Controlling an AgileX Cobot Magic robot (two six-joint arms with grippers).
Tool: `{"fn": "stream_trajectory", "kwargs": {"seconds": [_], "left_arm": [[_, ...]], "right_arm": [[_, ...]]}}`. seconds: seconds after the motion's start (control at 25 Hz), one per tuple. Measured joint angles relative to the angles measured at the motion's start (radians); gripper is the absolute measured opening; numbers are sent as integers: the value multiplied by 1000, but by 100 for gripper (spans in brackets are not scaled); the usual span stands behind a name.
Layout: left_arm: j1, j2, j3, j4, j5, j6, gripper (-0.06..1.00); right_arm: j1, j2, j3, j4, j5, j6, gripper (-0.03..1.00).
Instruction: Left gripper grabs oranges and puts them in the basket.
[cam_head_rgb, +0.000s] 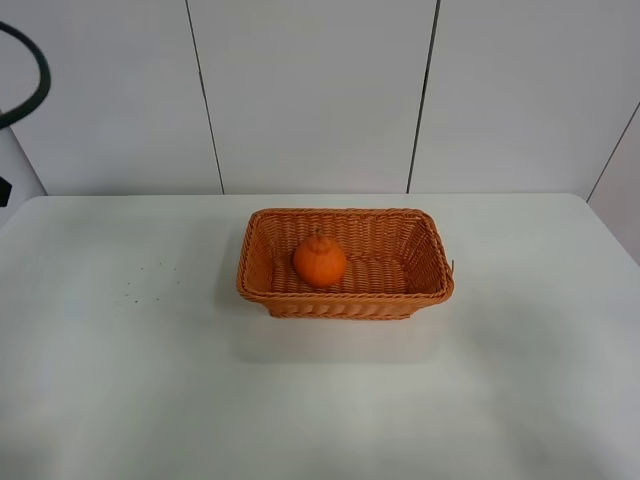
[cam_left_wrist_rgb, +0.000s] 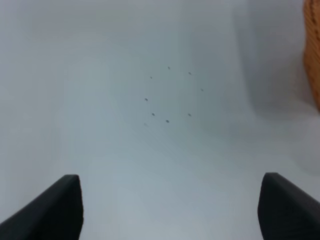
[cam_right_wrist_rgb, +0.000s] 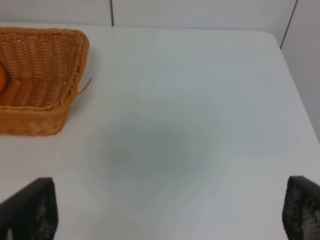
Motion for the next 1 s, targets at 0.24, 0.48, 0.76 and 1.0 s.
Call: {"fn": "stream_trajectory", "kwargs": {"seconds": [0.24, 0.48, 0.76, 1.0], "left_arm": [[0, -213, 140, -42, 7, 4, 82], [0, -441, 249, -45, 9, 8, 82], [0, -666, 325, -46, 8, 4, 82], [0, -817, 360, -50, 13, 1, 82]], "right_arm": [[0, 0, 0, 0, 0, 0, 69], [0, 0, 0, 0, 0, 0, 69], [0, 0, 0, 0, 0, 0, 69], [0, 0, 0, 0, 0, 0, 69]]}}
